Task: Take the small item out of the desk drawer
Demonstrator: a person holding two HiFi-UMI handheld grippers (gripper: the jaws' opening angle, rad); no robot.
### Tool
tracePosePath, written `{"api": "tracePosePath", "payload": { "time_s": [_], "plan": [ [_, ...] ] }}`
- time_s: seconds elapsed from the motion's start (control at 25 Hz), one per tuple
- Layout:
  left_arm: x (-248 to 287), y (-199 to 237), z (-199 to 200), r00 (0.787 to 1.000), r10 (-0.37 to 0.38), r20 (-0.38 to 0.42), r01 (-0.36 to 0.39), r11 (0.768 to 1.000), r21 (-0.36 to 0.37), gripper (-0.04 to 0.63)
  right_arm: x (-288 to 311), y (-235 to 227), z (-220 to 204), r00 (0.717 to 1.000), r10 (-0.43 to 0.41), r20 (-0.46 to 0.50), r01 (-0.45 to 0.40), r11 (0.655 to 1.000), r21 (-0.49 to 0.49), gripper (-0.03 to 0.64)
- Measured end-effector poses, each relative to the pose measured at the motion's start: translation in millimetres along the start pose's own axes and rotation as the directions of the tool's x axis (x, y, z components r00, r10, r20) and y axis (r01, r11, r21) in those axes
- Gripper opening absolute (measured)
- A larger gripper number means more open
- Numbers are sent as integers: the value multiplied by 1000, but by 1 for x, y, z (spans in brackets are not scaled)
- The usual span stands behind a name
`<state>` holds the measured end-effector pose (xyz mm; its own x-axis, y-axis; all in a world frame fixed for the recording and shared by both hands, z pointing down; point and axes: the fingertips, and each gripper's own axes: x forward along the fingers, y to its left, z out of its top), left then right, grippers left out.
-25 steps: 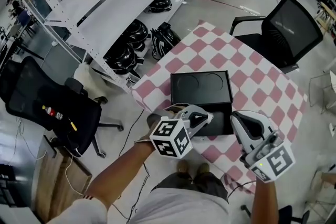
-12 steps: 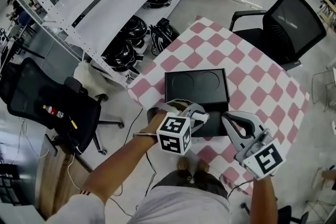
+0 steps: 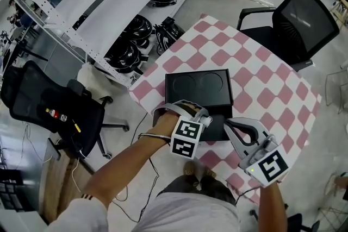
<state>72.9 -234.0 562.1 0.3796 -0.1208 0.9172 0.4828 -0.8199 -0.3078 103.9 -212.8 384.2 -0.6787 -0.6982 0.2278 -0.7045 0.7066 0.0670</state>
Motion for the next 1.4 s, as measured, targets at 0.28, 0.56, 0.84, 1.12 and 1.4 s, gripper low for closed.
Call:
{"api": "tracePosePath", "payload": {
  "time_s": [0.28, 0.56, 0.84, 1.12, 1.4],
  "plan": [
    [16, 1, -6, 996, -7, -84, 9, 1000, 24, 218, -13, -5, -5, 1000, 4, 9, -4, 1000, 9, 11],
    [28, -4, -11, 992, -25, -122, 30, 999, 38, 219, -17, -7, -11, 1000, 12, 9, -12, 1000, 21, 12],
    [28, -1, -10, 993, -17, -115, 19, 1000, 16, 187, -18, -6, -14, 1000, 17, 11, -17, 999, 42, 12],
    [26, -1, -10, 996, -5, -91, 4, 1000, -14, 186, -18, -5, -16, 1000, 20, 4, -20, 999, 40, 12],
    [7, 2, 5, 997, 61, 43, -54, 987, -151, 186, -19, -8, -11, 1000, 10, 20, -11, 998, 59, 12]
  ]
}}
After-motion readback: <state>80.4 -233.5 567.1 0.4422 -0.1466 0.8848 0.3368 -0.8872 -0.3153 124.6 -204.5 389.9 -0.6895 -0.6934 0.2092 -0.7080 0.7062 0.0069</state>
